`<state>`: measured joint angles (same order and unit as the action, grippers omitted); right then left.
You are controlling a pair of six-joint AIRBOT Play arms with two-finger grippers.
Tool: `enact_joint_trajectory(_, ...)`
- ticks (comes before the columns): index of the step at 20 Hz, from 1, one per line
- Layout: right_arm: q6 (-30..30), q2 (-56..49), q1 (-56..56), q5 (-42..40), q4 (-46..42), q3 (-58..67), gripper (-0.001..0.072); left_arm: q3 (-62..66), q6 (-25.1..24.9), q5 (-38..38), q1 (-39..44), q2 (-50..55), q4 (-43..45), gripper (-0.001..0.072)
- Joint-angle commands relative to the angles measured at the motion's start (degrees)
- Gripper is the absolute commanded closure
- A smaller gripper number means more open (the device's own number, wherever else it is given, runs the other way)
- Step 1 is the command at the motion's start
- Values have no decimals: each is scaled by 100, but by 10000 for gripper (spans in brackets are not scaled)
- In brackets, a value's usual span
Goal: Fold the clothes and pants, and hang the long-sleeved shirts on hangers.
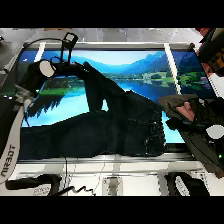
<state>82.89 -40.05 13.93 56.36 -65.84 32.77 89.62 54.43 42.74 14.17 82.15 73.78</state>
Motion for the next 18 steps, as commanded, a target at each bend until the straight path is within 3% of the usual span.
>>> enact_joint_trajectory(1,0,0,-4,-2,-7,2,322,44,-1263,-619,46,-402,1725,683)
enact_joint_trajectory(5,0,0,-4,0,-7,2,322,44,-2000,-1298,48,-562,1921,683)
enact_joint_trajectory(8,0,0,-4,0,-7,2,322,42,-1993,-1202,48,-535,1851,680)
enact_joint_trajectory(9,0,0,-4,0,-7,2,322,39,-1989,-960,48,-535,1727,644)
enact_joint_trajectory(10,0,0,-4,0,-7,2,322,39,-1982,-671,48,-538,1550,489)
enact_joint_trajectory(11,0,0,-4,0,-7,2,322,39,-1974,-313,48,-538,1401,220)
enact_joint_trajectory(12,0,0,-4,0,-7,2,322,39,-1971,28,48,-538,1401,81)
enact_joint_trajectory(14,2,0,-4,-2,-7,2,322,39,-1950,673,33,-540,1403,88)
enact_joint_trajectory(15,0,0,-4,-4,-7,2,322,39,-1598,861,-9,-540,1427,126)
enact_joint_trajectory(16,0,0,-4,-4,-7,2,322,39,-1040,911,-85,-540,1473,220)
enact_joint_trajectory(18,0,0,-4,-4,-7,2,322,39,-7,920,-422,-535,1576,242)
